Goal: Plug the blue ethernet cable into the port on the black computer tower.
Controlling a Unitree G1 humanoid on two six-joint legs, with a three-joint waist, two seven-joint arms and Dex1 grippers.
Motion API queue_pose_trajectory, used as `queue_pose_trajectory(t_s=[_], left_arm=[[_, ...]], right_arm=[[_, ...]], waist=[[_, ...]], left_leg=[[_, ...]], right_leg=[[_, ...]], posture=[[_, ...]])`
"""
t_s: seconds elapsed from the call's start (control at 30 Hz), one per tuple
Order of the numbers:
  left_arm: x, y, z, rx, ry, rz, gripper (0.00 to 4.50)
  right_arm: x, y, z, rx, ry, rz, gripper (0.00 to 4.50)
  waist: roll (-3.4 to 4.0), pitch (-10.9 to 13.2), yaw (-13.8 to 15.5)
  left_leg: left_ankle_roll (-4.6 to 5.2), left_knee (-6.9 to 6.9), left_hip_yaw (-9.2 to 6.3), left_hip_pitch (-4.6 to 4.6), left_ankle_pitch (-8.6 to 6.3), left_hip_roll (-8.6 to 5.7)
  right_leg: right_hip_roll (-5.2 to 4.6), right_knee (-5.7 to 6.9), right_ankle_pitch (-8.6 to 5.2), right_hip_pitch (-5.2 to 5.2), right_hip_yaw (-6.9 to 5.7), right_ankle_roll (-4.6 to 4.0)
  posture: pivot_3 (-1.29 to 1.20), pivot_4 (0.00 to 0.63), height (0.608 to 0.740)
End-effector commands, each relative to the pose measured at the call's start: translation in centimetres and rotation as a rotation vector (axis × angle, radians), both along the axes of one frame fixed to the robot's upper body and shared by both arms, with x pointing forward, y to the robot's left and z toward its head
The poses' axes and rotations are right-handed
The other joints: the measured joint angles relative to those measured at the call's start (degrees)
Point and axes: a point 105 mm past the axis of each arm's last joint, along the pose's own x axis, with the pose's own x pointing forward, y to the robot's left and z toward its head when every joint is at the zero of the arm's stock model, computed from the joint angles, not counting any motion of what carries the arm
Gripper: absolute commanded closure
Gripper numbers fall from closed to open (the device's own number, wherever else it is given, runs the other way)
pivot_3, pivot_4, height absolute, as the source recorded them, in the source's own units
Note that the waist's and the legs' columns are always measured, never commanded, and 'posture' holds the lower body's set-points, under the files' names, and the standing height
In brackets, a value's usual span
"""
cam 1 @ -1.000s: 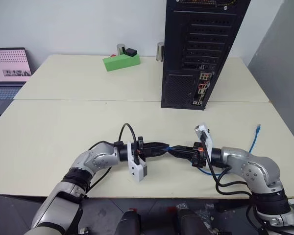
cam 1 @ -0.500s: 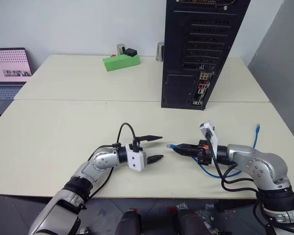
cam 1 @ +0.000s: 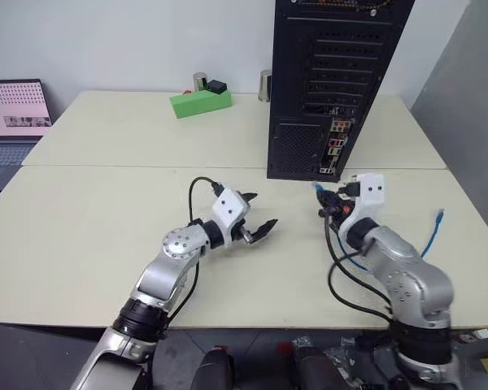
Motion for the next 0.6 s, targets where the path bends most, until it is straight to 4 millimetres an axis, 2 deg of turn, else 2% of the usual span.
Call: queue_pose_trajectory(t_s=[0.03, 0.27, 0.6], left_arm=[[0.5, -0.7, 3.2, -0.052, -0.049, 0.027, 0.22], [1.3, -1.5, 5.2, -0.069, -0.088, 0.052, 0.22], [2.4, -2.0, 6.4, -0.058, -0.13, 0.047, 0.22]], right_arm=[[0.9, -0.2, 2.7, 0.011, -0.121, -0.19, 4.49], [2.3, -1.2, 3.3, 0.031, -0.136, -0.332, 4.49], [4.4, -0.8, 4.2, 0.057, -0.117, -0.311, 4.49]], waist=[[0.0, 0.0, -0.01], [0.0, 0.0, 0.08], [0.0, 0.0, -0.02]], left_leg=[[0.0, 0.0, 0.01, -0.01, 0.0, 0.0], [-0.01, -0.03, 0.04, -0.03, 0.0, -0.01], [0.0, -0.08, 0.06, -0.05, 0.0, -0.01]], right_leg=[[0.0, 0.0, 0.0, -0.01, 0.01, 0.0], [-0.01, -0.02, 0.01, -0.05, 0.04, -0.02], [0.0, -0.01, 0.01, -0.12, 0.06, -0.03]], posture=[[0.0, 0.15, 0.74], [0.0, 0.15, 0.74], [0.0, 0.15, 0.74]])
